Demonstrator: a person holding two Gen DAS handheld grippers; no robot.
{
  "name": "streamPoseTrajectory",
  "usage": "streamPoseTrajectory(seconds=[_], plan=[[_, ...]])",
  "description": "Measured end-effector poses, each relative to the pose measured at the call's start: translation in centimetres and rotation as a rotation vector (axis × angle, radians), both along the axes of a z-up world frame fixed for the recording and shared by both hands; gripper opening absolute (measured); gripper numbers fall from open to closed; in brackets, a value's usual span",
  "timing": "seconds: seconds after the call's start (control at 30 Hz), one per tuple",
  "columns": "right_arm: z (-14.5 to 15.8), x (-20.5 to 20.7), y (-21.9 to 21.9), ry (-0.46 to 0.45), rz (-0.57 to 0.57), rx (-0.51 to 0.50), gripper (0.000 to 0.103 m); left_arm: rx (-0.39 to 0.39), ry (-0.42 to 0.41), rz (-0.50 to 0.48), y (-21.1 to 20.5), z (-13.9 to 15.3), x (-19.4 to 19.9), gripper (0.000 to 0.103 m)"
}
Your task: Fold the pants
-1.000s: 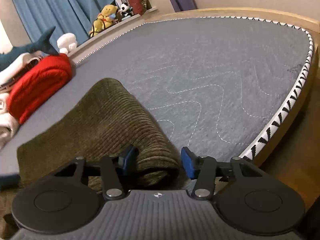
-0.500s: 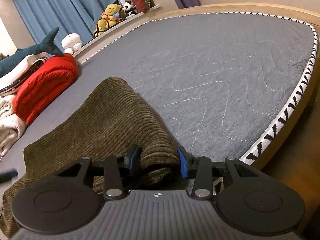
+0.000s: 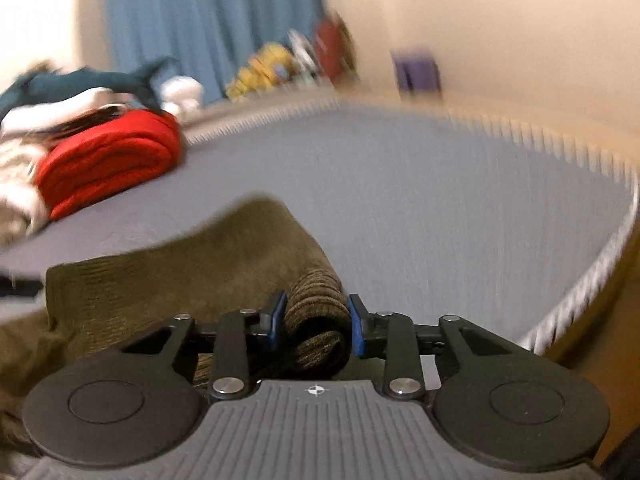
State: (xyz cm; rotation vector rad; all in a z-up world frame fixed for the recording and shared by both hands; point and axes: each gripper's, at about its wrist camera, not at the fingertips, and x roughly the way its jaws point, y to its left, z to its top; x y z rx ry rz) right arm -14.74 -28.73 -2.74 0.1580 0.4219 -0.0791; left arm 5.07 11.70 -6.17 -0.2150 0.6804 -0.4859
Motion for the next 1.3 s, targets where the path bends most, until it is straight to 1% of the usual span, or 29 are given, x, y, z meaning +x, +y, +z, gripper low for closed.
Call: streamPoseTrajectory(seconds=[0.03,0.07,0.13,0.2,0.23,0.27,0.3,0.4,0.5,0.53,0.57,0.6,0.63,0.67,0.7,0.73,0.83,0.9,0.93,1.0,1.03,1.07,1.13,1.17,1.2,1.27,1.3], plan=[[0.6,-0.6,1.2,-0.047,0.016,-0.06,0.031,-0.033,-0.005,-0.025,-0.2,0.7,-0.2,0.078],[1.3,-1.4,2.9,-0.11,0.042,-0.137,0.031,-0.064,-0.016,-0.047,-0.6,1.2,-0.5,0.085],[2.1,-2.9,6.0,-0.206,0.096,-0.252,0.031,-0.131,-0.033,-0.103,-1.5,2.4,-1.3,0.086],[2.4,-4.2,9.1,-0.291,0.161,-0.368,0.03,-0.206,-0.022,-0.174,-2.6,3.4,-2.0,0.089],[2.4,-4.7,10.5,-0.32,0.19,-0.414,0.03,-0.237,-0.013,-0.2,-2.7,3.7,-2.3,0.095],[2.4,-5.4,12.1,-0.351,0.229,-0.462,0.03,-0.265,-0.003,-0.224,-2.9,3.8,-2.5,0.097],[2.4,-5.8,13.3,-0.375,0.261,-0.492,0.03,-0.276,0.004,-0.241,-3.2,3.6,-2.4,0.097],[2.1,-7.2,16.7,-0.44,0.346,-0.593,0.029,-0.274,-0.004,-0.262,-3.4,4.2,-2.9,0.097],[1.7,-8.6,19.2,-0.495,0.431,-0.663,0.028,-0.256,0.007,-0.266,-3.4,4.3,-3.1,0.097],[1.5,-9.0,19.8,-0.509,0.457,-0.68,0.028,-0.24,0.006,-0.259,-2.9,4.9,-3.3,0.097],[1.3,-9.3,20.4,-0.521,0.479,-0.694,0.027,-0.202,0.005,-0.236,-2.9,4.5,-2.7,0.096],[1.1,-9.7,21.0,-0.53,0.499,-0.704,0.027,-0.151,0.009,-0.211,-2.8,4.6,-3.0,0.09],[1.0,-9.9,21.3,-0.534,0.513,-0.71,0.027,-0.095,0.012,-0.183,-2.8,4.3,-3.0,0.058],[0.9,-10.1,21.8,-0.537,0.531,-0.713,0.027,-0.028,0.013,-0.146,-2.7,3.9,-2.9,0.032],[1.0,-10.2,22.0,-0.537,0.535,-0.713,0.026,0.002,0.02,-0.131,-2.3,3.6,-2.9,0.03],[1.1,-10.1,22.2,-0.53,0.543,-0.706,0.026,0.019,0.024,-0.126,-1.9,3.2,-3.0,0.023],[1.1,-10.1,22.9,-0.507,0.599,-0.696,0.026,0.053,0.006,-0.1,-0.3,2.8,-3.5,0.021],[1.2,-10.0,23.1,-0.492,0.641,-0.668,0.027,0.064,0.0,-0.083,1.3,2.8,-3.8,0.02],[1.2,-10.3,23.4,-0.487,0.659,-0.651,0.031,0.058,-0.003,-0.068,2.3,2.9,-4.2,0.019],[1.8,-11.0,23.4,-0.511,0.719,-0.592,0.039,0.036,-0.009,-0.017,5.0,3.7,-4.4,0.018],[2.1,-11.3,23.1,-0.524,0.74,-0.556,0.049,0.011,-0.011,0.024,6.9,4.0,-4.6,0.018],[2.8,-11.8,22.6,-0.535,0.774,-0.48,0.057,-0.021,-0.012,0.075,9.2,4.4,-4.8,0.018],[4.0,-12.1,21.2,-0.536,0.83,-0.338,0.058,-0.051,-0.014,0.15,13.4,4.7,-5.4,0.018],[4.7,-12.0,20.5,-0.521,0.852,-0.259,0.058,-0.047,-0.012,0.172,15.1,5.1,-6.6,0.019],[5.2,-11.8,19.6,-0.502,0.861,-0.196,0.058,-0.026,-0.009,0.198,16.4,5.1,-7.1,0.019],[6.0,-10.0,18.2,-0.443,0.842,-0.1,0.06,0.017,0.009,0.271,19.1,4.8,-8.3,0.021],[6.2,-9.1,17.4,-0.402,0.822,-0.06,0.06,0.015,0.031,0.298,20.3,4.5,-8.8,0.023]])
